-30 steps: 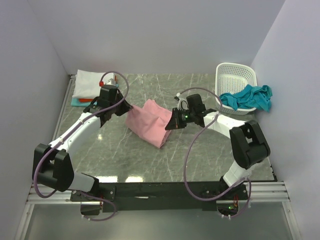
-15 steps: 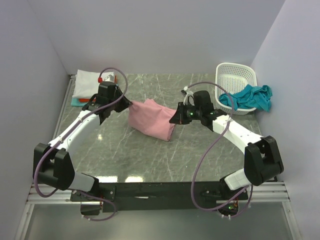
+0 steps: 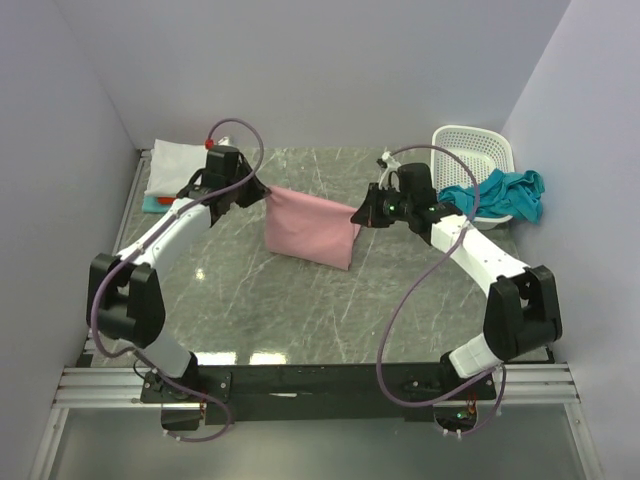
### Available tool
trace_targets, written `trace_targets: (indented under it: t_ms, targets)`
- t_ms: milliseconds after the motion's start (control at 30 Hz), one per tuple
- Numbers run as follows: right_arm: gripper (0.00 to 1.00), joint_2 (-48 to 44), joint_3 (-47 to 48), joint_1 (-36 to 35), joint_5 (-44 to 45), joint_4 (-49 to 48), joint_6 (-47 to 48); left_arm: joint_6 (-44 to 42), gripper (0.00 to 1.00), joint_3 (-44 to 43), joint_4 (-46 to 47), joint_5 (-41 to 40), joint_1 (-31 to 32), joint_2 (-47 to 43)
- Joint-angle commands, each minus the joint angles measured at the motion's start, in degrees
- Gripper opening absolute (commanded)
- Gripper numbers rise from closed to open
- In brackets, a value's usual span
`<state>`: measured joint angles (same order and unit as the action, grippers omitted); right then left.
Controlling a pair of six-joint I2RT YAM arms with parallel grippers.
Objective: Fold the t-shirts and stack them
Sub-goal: Fold the tshirt
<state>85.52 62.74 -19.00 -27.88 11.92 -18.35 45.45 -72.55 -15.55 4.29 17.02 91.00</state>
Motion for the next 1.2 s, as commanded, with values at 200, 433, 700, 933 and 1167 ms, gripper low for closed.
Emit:
trace_targets:
  t_ms: [200,433,700,933,1167]
  targets:
    - [0.00,8.26,8.71,3.01,2.39,0.65,3.49,-2.56,0.01,-9.61,5.00,1.60,-0.76,10.50]
    - [0.00,16.69,15.30,4.94,1.51,1.00,3.85,-4.14,0.01,-16.73,5.10,2.56,-1.19,18.94]
    - [0.00,27.15,23.03,6.00,-0.33,1.79,3.84,-5.20,0.01,-24.73,3.34,4.67,-1.99,28.43]
    - [0.12,35.24,30.50,7.49,-1.56,2.93,2.53,-5.37,0.04,-28.95,2.63,7.39,-3.04,34.76]
    - [0.84,39.21,40.36,7.84,-0.59,10.40,3.40,-5.02,0.72,-32.05,0.51,9.32,-3.22,36.45]
